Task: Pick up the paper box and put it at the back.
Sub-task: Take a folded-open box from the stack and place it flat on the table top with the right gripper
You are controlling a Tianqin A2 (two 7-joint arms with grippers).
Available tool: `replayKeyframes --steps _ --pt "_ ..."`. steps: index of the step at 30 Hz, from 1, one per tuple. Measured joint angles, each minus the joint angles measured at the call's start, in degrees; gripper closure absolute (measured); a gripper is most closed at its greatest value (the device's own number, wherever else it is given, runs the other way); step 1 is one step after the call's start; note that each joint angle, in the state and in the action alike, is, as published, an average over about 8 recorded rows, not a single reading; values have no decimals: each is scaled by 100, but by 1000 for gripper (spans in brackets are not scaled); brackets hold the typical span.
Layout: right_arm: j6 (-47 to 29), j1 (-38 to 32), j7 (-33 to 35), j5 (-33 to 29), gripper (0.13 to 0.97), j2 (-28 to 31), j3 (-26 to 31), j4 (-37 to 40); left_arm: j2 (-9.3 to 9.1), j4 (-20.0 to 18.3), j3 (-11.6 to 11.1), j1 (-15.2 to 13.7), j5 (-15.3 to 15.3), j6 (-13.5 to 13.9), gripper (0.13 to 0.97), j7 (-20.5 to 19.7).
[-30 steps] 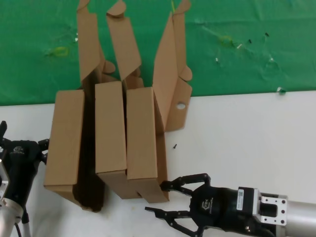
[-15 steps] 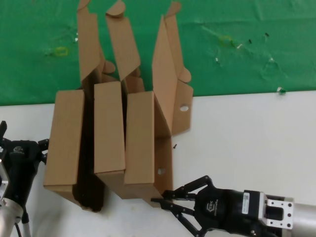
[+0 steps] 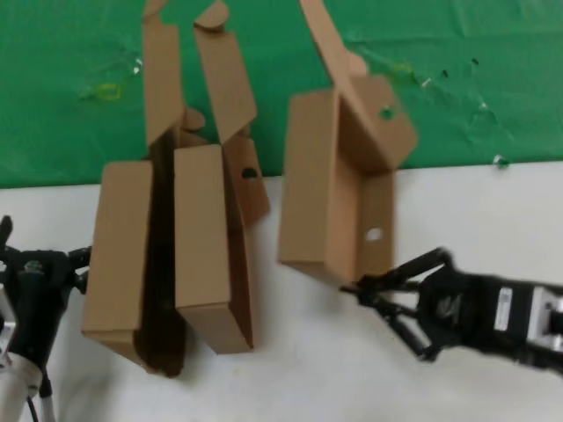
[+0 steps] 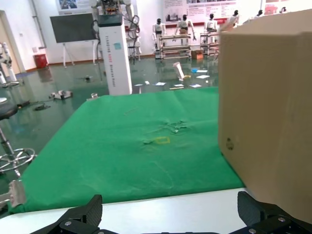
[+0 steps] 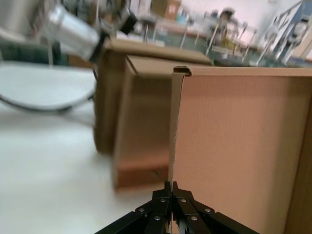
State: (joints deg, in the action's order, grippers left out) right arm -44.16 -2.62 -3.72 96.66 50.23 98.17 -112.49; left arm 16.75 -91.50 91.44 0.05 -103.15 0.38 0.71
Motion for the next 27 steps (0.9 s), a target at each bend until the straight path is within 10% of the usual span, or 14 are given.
replayKeyframes --steps 12,27 --pt "-2291 -2395 -3123 -2901 945 396 353 -532 0 0 0 0 0 0 132 0" --pt "-4518 -6175 -5061 -6283 946 -723 4046 641 0 0 0 0 0 0 132 0"
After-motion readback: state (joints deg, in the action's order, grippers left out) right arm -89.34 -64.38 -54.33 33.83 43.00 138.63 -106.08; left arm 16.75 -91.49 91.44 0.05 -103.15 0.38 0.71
